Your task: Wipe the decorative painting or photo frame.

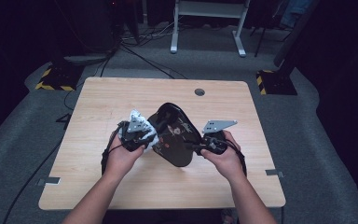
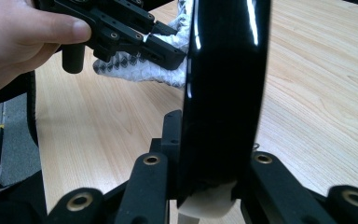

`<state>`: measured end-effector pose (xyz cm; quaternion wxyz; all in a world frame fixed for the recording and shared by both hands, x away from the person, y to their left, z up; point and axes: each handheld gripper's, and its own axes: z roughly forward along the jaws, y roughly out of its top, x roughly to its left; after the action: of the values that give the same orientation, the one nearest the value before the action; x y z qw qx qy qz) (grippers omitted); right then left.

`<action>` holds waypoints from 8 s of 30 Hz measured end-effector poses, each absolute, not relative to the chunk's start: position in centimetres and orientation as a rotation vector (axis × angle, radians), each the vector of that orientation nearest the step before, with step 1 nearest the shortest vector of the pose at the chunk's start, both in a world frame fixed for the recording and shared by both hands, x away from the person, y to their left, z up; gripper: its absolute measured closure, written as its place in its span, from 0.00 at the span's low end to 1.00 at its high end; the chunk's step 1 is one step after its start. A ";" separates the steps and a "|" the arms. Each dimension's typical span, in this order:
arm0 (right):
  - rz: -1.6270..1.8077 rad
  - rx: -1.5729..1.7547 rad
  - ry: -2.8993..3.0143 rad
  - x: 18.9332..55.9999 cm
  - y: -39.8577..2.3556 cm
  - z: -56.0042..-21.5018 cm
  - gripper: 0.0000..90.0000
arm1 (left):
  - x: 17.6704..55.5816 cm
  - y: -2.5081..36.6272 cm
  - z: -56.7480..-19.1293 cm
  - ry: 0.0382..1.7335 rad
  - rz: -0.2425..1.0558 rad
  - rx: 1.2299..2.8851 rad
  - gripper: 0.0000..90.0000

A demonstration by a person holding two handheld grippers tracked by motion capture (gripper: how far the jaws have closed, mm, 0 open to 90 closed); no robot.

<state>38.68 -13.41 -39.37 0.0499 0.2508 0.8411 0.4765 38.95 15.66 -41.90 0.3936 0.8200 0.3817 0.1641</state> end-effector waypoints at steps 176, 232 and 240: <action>1.511 0.853 2.573 39.3 -14.3 -39.6 0.87 | 37.4 13.3 -41.4 0.800 0.461 2.035 0.79; 1.502 0.849 2.585 39.4 -14.2 -39.5 0.86 | 39.9 16.2 -43.9 0.979 0.471 2.075 0.79; 1.499 0.846 2.586 39.4 -14.3 -39.5 0.86 | 39.3 15.7 -41.2 0.910 0.556 2.037 0.78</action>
<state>39.38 -14.28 -39.52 0.0174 0.2723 0.8323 0.4825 39.28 15.68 -41.21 0.4087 0.8086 0.3613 0.2206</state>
